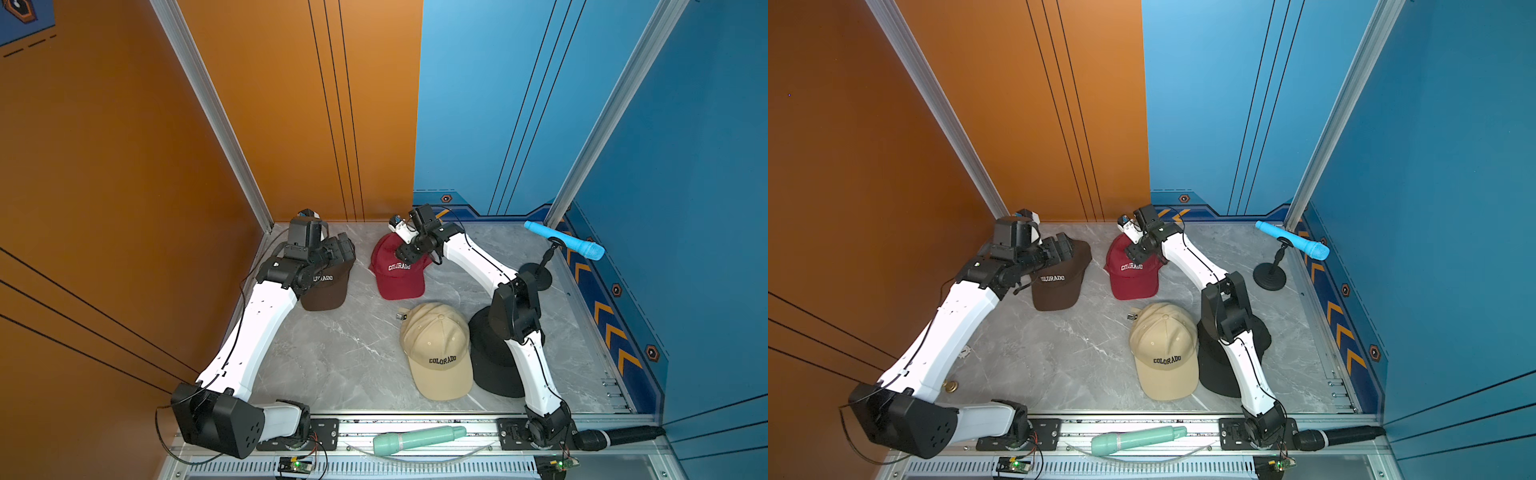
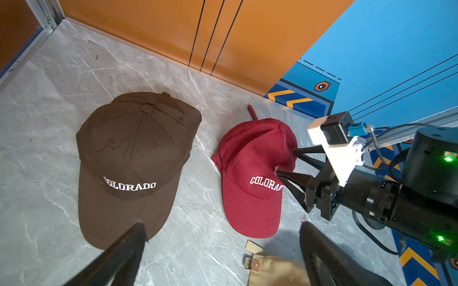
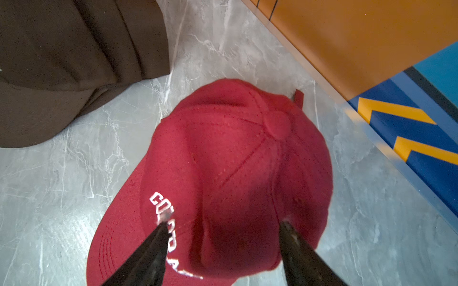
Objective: Stack the baseball caps by color
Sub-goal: Place the baseball cap on the baseball cap.
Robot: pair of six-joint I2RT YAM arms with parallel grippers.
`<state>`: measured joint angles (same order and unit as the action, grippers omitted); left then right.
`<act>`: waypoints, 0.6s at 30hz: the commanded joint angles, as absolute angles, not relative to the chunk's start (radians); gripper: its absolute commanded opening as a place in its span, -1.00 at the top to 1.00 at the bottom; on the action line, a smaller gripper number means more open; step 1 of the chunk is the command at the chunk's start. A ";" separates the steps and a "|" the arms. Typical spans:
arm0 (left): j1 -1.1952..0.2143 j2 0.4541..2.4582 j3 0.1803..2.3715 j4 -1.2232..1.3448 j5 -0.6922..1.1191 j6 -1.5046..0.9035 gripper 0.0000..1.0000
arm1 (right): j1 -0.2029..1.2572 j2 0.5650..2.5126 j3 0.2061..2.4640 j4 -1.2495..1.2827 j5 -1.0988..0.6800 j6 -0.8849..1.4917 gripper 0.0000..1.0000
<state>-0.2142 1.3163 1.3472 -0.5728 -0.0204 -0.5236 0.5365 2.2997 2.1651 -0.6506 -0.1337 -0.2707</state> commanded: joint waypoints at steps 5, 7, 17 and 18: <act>-0.219 1.279 1.317 -0.556 -0.022 -0.505 -0.96 | 0.470 2.213 2.131 -0.592 -0.144 -0.102 -0.41; -0.224 1.255 1.304 -0.557 -0.045 -0.489 -0.96 | 0.465 2.174 2.113 -0.588 -0.142 -0.097 -0.43; -0.186 1.020 1.150 -0.572 -0.195 -0.355 -0.95 | 0.452 1.882 1.902 -0.597 -0.109 -0.049 -0.77; -0.177 0.994 1.130 -0.578 -0.194 -0.351 -0.96 | 0.451 1.854 1.878 -0.620 -0.099 -0.041 -0.77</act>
